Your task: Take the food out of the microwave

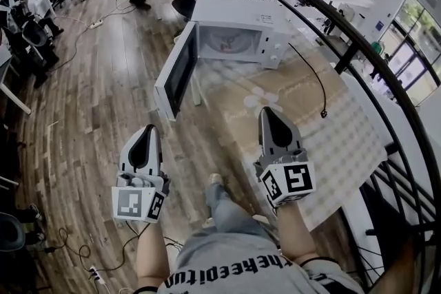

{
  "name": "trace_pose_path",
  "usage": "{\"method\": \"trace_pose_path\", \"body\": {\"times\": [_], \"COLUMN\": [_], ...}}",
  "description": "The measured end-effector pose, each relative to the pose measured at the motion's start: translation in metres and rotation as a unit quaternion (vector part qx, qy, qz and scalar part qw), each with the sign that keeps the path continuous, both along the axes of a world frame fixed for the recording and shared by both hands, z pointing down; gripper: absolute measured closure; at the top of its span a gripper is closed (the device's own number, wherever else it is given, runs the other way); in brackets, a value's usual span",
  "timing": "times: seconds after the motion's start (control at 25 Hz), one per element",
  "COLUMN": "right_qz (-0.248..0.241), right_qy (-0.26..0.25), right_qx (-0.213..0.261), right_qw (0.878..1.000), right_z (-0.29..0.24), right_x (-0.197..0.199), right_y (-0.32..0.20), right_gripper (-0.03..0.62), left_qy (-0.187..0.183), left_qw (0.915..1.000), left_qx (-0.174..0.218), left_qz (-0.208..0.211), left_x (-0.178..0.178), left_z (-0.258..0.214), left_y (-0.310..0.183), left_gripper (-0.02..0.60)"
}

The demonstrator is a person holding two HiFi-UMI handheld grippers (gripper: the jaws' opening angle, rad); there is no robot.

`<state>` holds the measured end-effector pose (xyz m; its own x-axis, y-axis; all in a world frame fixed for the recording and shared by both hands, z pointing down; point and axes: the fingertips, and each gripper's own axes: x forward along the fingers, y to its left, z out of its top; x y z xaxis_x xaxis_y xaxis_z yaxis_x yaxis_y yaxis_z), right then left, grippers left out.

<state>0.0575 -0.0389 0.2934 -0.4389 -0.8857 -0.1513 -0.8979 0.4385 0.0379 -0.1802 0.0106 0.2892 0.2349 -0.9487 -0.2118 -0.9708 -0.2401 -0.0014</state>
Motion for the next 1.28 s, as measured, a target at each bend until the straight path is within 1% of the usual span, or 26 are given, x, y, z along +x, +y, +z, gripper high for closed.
{"method": "trace_pose_path", "body": {"times": [0.12,0.28,0.52,0.72,0.88,1.0,1.12,1.2,1.28], "right_qz": [0.009,0.019,0.027,0.018,0.008,0.011,0.007,0.002,0.000], "right_qy": [-0.007,-0.002,-0.005,0.028,0.055,0.054,0.043,0.030,0.031], "right_qx": [0.000,-0.006,-0.007,0.003,0.003,-0.011,-0.026,-0.032,-0.031], "right_qw": [1.000,1.000,1.000,0.999,0.998,0.998,0.999,0.999,0.999], "right_z": [0.005,0.012,0.018,0.023,0.024,0.029,0.033,0.030,0.026], "right_x": [0.000,0.002,-0.002,-0.015,-0.023,-0.014,-0.005,-0.004,-0.006], "right_y": [-0.012,-0.030,-0.074,-0.109,-0.119,-0.128,-0.147,-0.158,-0.169], "right_gripper": [0.589,0.589,0.589,0.589,0.589,0.589,0.589,0.589,0.589], "left_qy": [-0.007,-0.007,-0.012,-0.016,-0.014,-0.011,-0.010,-0.008,-0.006], "left_qw": [1.0000,0.9999,0.9998,0.9995,0.9993,0.9990,0.9986,0.9983,0.9979], "left_qx": [0.001,0.006,0.008,0.006,0.005,0.003,-0.001,-0.002,-0.004], "left_qz": [0.004,0.009,0.015,0.025,0.034,0.042,0.051,0.058,0.064], "left_x": [-0.002,-0.004,-0.008,-0.005,-0.009,-0.007,0.004,0.010,0.013], "left_z": [-0.001,-0.006,-0.011,-0.011,-0.017,-0.017,-0.011,-0.008,-0.006], "left_y": [-0.015,-0.038,-0.084,-0.122,-0.143,-0.159,-0.183,-0.194,-0.203], "left_gripper": [0.571,0.571,0.571,0.571,0.571,0.571,0.571,0.571,0.571]}}
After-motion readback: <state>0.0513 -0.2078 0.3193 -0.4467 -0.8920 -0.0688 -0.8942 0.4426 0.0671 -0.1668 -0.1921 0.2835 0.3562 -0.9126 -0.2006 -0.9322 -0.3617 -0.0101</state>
